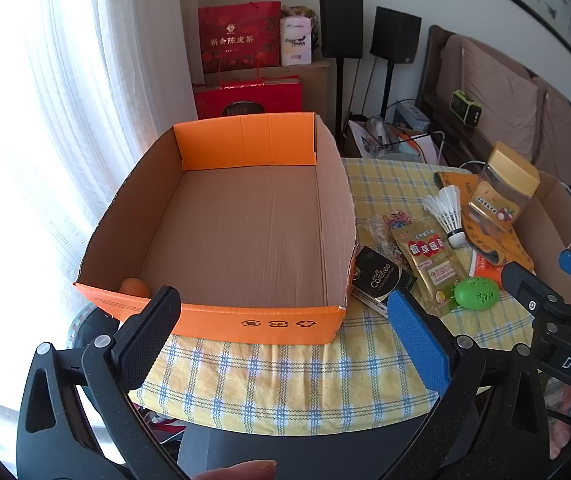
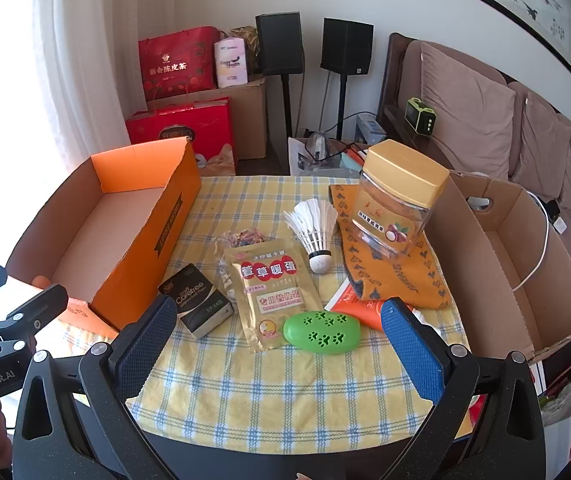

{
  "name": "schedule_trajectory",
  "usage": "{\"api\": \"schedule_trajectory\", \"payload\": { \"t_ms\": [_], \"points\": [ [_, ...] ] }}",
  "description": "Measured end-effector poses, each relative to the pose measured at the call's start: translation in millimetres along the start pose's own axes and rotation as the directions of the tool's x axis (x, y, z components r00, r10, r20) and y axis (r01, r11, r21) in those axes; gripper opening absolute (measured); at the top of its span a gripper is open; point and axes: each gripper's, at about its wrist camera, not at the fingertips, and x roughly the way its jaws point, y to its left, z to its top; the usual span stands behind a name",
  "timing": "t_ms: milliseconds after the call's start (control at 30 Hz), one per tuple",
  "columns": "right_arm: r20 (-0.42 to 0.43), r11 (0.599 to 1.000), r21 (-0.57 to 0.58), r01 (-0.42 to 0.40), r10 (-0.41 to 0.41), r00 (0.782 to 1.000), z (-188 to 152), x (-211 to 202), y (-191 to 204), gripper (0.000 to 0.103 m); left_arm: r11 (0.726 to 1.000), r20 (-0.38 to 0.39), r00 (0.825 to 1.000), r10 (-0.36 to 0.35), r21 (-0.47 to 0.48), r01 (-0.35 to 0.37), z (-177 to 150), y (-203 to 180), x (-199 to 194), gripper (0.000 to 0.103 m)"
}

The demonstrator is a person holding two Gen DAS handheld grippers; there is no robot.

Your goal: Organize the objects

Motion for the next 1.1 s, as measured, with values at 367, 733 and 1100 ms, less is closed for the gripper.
{"api": "schedule_trajectory", "payload": {
  "t_ms": [367,733,1100],
  "points": [
    [0.0,1.0,0.006,-0.001,0.001,1.0,2,1,-2,0.103,1.0,-0.004,1.0,-0.005,0.0,0.005,-1,-1,4,0.103],
    [-0.001,1.0,0.007,-0.002,0.002,1.0,2,2,-3,0.103,1.0,-0.005,1.0,-0.009,-0.004,0.009,-1,1,6,0.103],
    [0.0,1.0,0.003,0.012,-0.012,1.0,2,5,-4,0.103,0.999,0.014,1.0,0.005,0.033,-0.006,8,-10,10,0.103]
  ]
}}
